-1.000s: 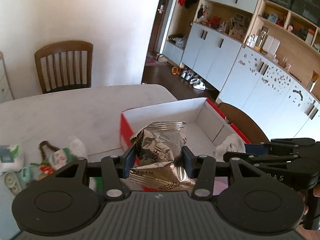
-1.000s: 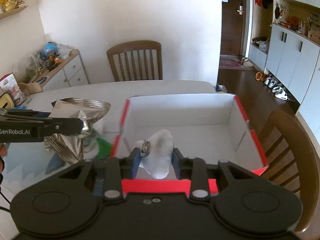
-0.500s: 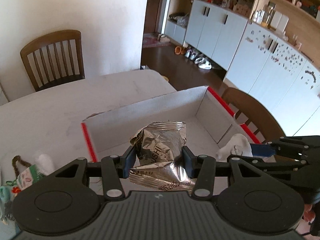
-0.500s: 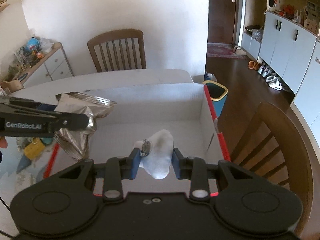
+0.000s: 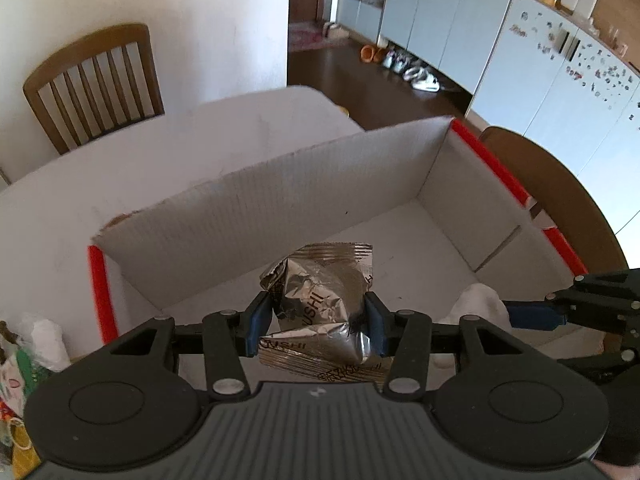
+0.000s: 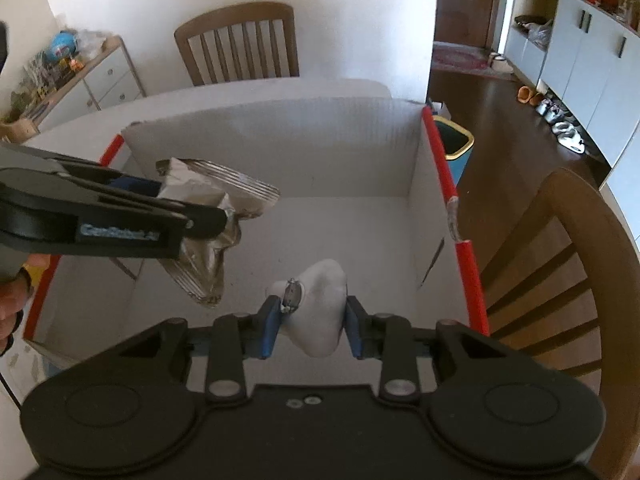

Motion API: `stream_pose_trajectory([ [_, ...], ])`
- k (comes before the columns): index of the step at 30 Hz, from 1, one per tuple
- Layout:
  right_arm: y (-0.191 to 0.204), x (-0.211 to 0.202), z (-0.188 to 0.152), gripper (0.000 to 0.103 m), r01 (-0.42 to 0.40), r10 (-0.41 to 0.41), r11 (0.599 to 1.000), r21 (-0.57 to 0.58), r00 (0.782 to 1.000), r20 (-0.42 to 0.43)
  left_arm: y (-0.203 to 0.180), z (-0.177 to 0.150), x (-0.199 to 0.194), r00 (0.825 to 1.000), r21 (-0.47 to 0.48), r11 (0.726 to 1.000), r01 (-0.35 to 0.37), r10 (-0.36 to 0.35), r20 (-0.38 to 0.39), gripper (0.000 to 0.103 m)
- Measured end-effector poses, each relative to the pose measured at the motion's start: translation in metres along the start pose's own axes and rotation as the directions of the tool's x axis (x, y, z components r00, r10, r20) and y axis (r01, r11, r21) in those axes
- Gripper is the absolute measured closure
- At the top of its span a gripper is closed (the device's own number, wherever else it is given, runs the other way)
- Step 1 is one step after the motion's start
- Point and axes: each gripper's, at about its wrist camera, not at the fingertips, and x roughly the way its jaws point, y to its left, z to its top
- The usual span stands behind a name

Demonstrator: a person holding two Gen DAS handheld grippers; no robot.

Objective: Organize objects
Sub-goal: 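Carry the foil bag and white cloth with both tools over the red box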

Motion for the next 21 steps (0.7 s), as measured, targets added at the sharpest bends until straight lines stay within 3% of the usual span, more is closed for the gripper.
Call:
stream_pose_trajectory([
  [21, -0.002, 0.04, -0.003, 0.068, 0.021, -0.027, 0.999, -0.039, 0.987, -0.156, 0.007, -0.005, 0.036, 0.987, -0.023, 1.0, -0.009, 0.005, -0.161, 0.053],
])
